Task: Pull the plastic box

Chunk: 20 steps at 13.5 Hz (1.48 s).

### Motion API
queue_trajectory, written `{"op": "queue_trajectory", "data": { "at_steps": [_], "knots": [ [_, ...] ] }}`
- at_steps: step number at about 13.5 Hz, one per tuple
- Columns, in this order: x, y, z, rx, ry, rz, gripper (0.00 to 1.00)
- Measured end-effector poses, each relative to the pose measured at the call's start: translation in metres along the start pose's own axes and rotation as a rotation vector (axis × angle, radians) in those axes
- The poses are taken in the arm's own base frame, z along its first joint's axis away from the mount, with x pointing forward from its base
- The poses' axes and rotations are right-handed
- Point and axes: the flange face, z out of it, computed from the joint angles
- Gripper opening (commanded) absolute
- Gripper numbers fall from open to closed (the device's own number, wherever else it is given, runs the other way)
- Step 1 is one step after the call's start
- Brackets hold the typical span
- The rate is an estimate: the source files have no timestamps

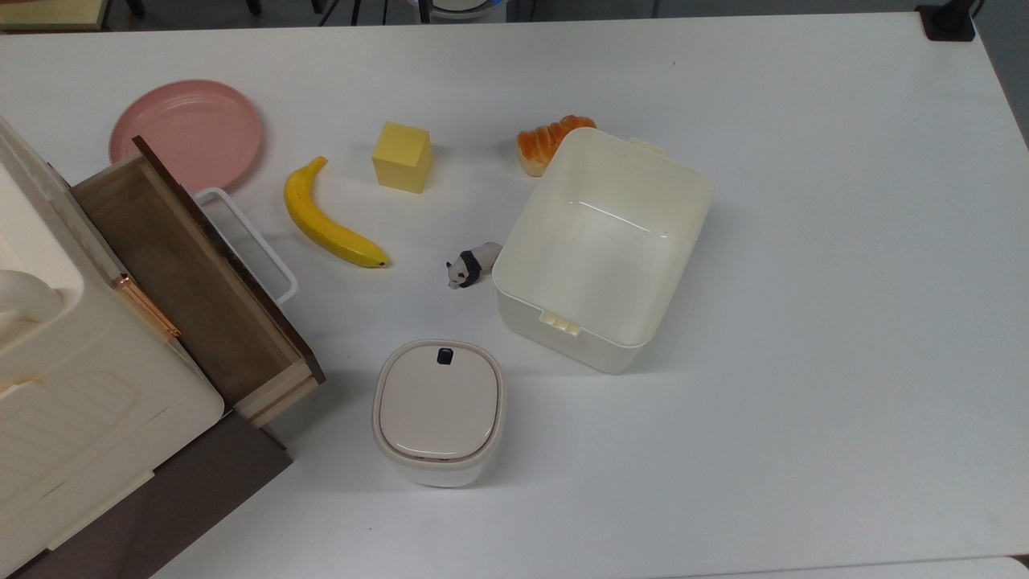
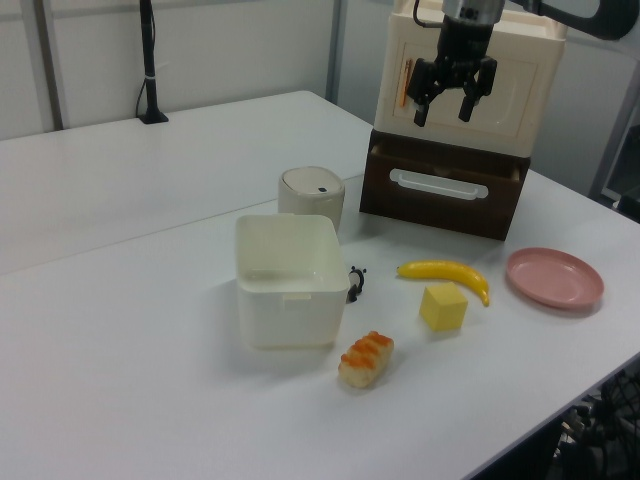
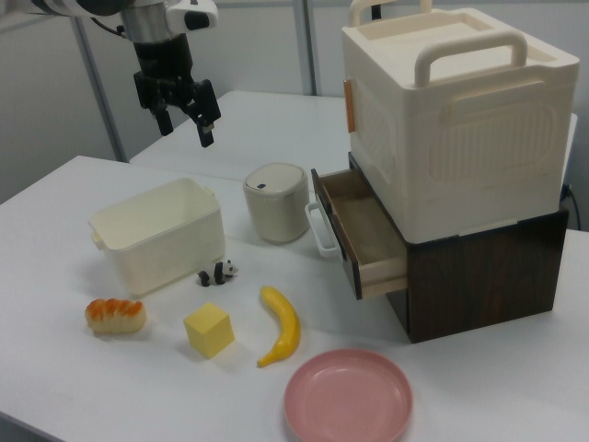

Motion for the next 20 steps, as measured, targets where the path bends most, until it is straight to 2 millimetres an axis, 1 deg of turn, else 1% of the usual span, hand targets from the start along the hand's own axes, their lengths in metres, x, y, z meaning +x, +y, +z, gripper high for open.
{"op": "queue_trajectory", "data": {
  "at_steps": [4, 6, 8, 10, 12, 14, 15, 17, 20],
  "knots": [
    [-0.004, -0.005, 0.005, 0.044, -0.048, -0.002, 1.0],
    [-0.003, -0.002, 0.009, 0.043, -0.055, 0.017, 1.0],
    [-0.003, 0.002, 0.009, 0.044, -0.045, 0.026, 1.0],
    [-0.007, 0.001, 0.011, 0.052, 0.0, 0.027, 1.0],
    [-0.016, -0.003, 0.018, 0.054, 0.003, 0.02, 1.0],
    [-0.021, -0.012, 0.022, 0.054, -0.01, 0.035, 1.0],
    [-0.022, -0.02, 0.027, 0.053, -0.02, 0.063, 1.0],
    [-0.023, -0.03, 0.032, 0.052, -0.028, 0.074, 1.0],
    [-0.024, -0.037, 0.037, 0.052, -0.032, 0.064, 1.0]
  ]
}}
